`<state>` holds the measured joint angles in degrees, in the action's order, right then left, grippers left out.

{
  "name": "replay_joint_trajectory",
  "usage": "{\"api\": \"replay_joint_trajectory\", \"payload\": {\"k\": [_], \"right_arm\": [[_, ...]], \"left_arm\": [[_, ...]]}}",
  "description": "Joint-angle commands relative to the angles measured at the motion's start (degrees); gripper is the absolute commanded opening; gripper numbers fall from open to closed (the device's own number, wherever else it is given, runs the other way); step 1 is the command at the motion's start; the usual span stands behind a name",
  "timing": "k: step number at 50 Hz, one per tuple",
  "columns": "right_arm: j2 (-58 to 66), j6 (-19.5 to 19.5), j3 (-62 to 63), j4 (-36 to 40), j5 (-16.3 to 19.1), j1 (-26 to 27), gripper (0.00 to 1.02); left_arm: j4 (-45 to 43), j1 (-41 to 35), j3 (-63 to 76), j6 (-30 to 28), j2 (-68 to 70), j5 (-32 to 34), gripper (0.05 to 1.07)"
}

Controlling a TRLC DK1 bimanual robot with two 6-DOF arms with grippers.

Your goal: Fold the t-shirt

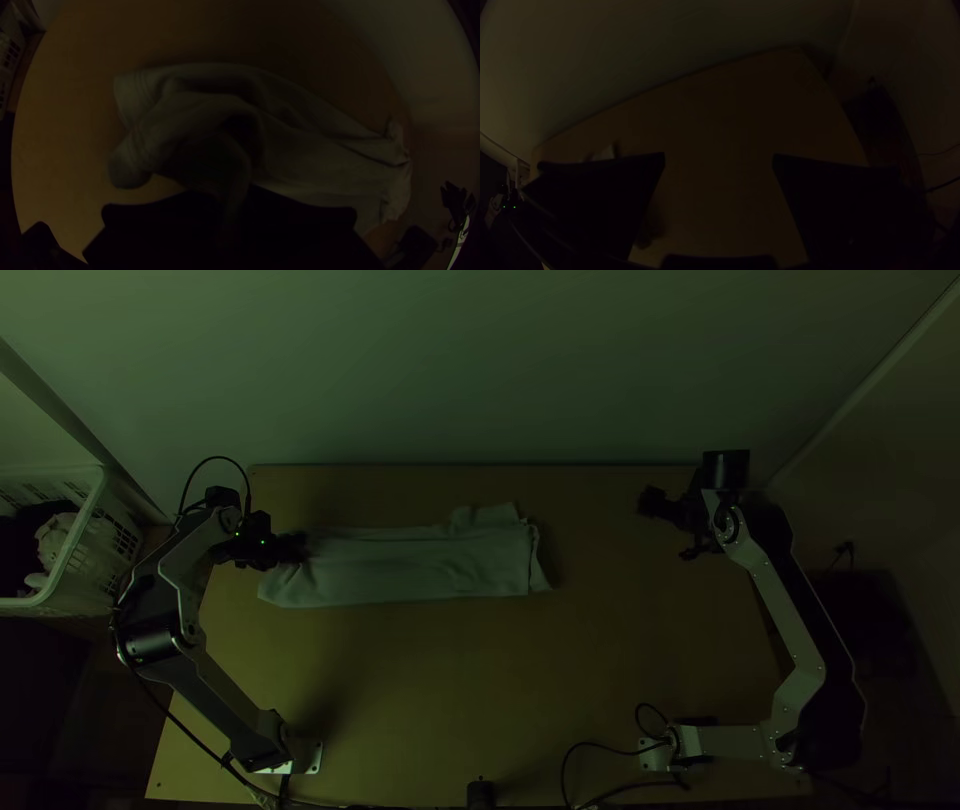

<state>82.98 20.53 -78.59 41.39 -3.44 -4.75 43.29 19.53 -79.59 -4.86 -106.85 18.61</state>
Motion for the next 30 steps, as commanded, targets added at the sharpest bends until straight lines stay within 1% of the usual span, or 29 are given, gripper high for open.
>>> {"api": "replay_joint_trajectory", "payload": {"k": [1, 12, 20, 25, 30], "right_arm": [[-1.9, 0.4, 1.7, -1.4, 0.1, 0.3, 0.99], [-2.1, 0.4, 1.9, -1.5, 0.1, 0.3, 0.99], [-2.6, 0.2, 2.1, -1.5, 0.0, 0.5, 0.99], [-3.1, -0.1, 2.4, -1.5, 0.1, 1.0, 0.99], [-3.4, -0.2, 2.6, -1.5, 0.1, 1.4, 0.99]], "left_arm": [[3.3, 1.7, -4.1, -3.5, 2.3, -3.1, 0.08], [13.7, 0.1, -11.9, -4.3, 5.1, -6.1, 0.08], [19.3, -4.4, -16.5, -3.7, 7.8, -8.7, 0.08], [23.0, -7.8, -19.9, -2.2, 8.1, -10.5, 0.08], [25.9, -10.9, -23.1, -0.7, 8.1, -10.7, 0.08]]}}
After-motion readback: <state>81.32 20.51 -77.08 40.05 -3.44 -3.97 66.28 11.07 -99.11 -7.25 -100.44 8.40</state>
